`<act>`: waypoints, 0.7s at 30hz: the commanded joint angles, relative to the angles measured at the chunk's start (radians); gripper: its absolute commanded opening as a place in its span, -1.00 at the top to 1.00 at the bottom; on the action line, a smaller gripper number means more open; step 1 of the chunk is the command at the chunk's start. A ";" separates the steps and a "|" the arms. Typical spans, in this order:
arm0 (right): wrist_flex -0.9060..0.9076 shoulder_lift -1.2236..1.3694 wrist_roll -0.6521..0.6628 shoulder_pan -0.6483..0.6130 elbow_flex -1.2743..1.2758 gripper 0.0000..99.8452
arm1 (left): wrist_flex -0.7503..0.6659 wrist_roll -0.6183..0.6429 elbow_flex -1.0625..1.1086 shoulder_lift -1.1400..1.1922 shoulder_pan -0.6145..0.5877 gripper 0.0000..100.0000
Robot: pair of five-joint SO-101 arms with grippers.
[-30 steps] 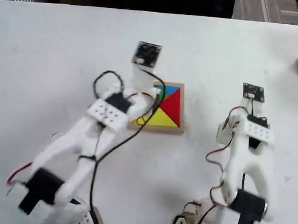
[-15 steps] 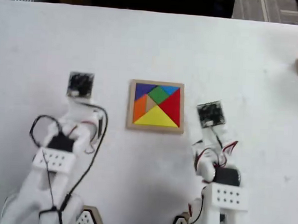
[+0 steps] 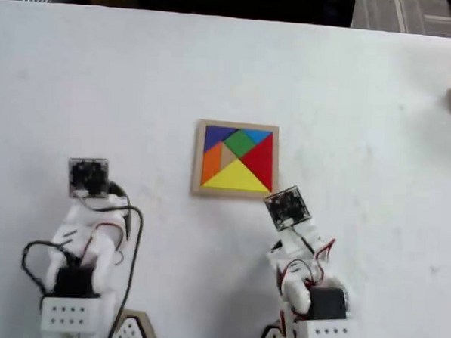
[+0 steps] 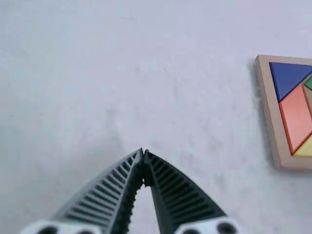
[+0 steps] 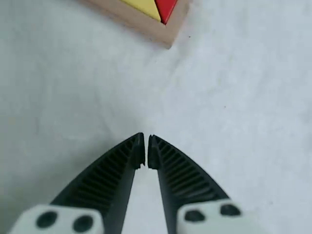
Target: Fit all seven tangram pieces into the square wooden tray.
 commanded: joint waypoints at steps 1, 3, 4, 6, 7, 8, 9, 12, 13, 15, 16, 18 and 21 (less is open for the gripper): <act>-0.022 0.022 0.011 0.012 0.020 0.96 | 0.255 -0.124 -0.012 -0.174 -0.005 0.95; -0.002 0.031 0.014 0.010 0.020 0.96 | 0.285 -0.158 -0.012 -0.162 -0.005 0.95; -0.002 0.031 0.014 0.008 0.020 0.96 | 0.293 -0.167 -0.012 -0.159 -0.005 0.95; -0.002 0.031 0.015 0.008 0.020 0.96 | 0.316 -0.170 -0.012 -0.159 -0.005 0.95; -0.002 0.031 0.015 0.008 0.020 0.96 | 0.324 -0.173 -0.012 -0.159 -0.007 0.95; -0.002 0.031 0.015 0.008 0.020 0.96 | 0.324 -0.178 -0.012 -0.159 -0.012 0.95; -0.002 0.031 0.015 0.008 0.020 0.96 | 0.322 -0.178 -0.012 -0.159 -0.008 0.95; -0.002 0.031 0.015 0.008 0.020 0.96 | 0.351 -0.173 -0.012 -0.159 0.015 0.95; -0.002 0.031 0.015 0.008 0.020 0.96 | 0.373 -0.173 -0.012 -0.159 0.016 0.95; -0.002 0.031 0.015 0.008 0.020 0.96 | 0.414 -0.176 -0.012 -0.159 0.016 0.95; -0.002 0.031 0.015 0.008 0.020 0.96 | 0.440 -0.176 -0.012 -0.159 0.016 0.95; -0.002 0.031 0.015 0.008 0.020 0.96 | 0.503 -0.176 -0.012 -0.159 0.013 0.95; -0.002 0.031 0.015 0.008 0.020 0.96 | 0.514 -0.173 -0.012 -0.159 0.010 0.95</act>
